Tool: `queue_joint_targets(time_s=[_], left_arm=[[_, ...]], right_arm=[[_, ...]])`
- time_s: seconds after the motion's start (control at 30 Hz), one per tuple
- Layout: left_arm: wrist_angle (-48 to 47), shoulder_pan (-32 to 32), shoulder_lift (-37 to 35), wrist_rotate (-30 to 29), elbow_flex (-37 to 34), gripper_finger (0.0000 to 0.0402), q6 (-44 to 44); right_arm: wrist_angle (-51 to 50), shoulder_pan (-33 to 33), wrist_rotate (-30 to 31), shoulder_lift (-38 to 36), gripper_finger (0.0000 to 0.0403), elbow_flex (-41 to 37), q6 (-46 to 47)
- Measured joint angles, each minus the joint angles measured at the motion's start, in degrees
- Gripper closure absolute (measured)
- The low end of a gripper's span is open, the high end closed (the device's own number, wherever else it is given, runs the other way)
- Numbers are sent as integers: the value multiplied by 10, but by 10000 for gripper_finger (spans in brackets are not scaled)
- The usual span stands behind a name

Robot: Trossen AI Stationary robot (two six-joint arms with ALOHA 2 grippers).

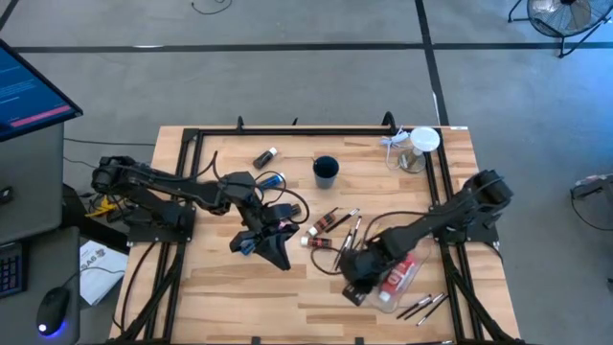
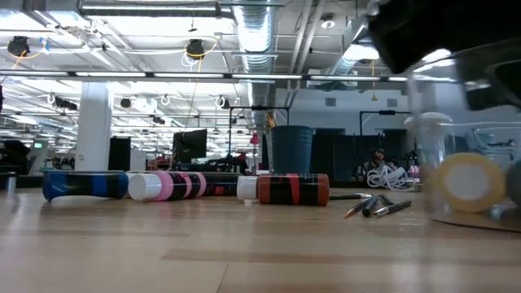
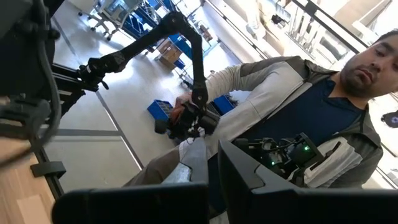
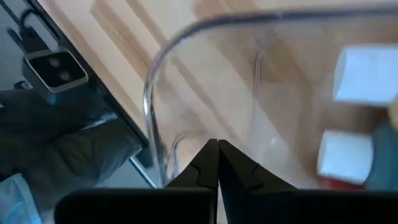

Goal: Pick & Place Paint Supplies
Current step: Move the transparent bin to the bottom center of the table

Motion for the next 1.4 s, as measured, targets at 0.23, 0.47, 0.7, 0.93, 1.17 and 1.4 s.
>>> queue_joint_targets(time_s=[0.23,0.47,0.7,0.93,1.17,1.4], left_arm=[[-3,0,0,0,0,401,0],[-2,-7,0,0,0,401,-2],[1,-36,-30,-3,-1,401,14],[2,-31,-120,-37,-1,401,48],[-3,-25,-190,-60,0,401,61],[-4,-26,-184,-66,0,401,61]], right_arm=[[-4,-49,-4,76,403,93,-88],[-15,-84,-4,165,403,215,-170],[-20,-110,5,238,403,322,-251],[-17,-119,75,240,403,374,-307],[-176,-128,238,135,403,376,-271],[-547,-118,270,53,403,359,-63]])
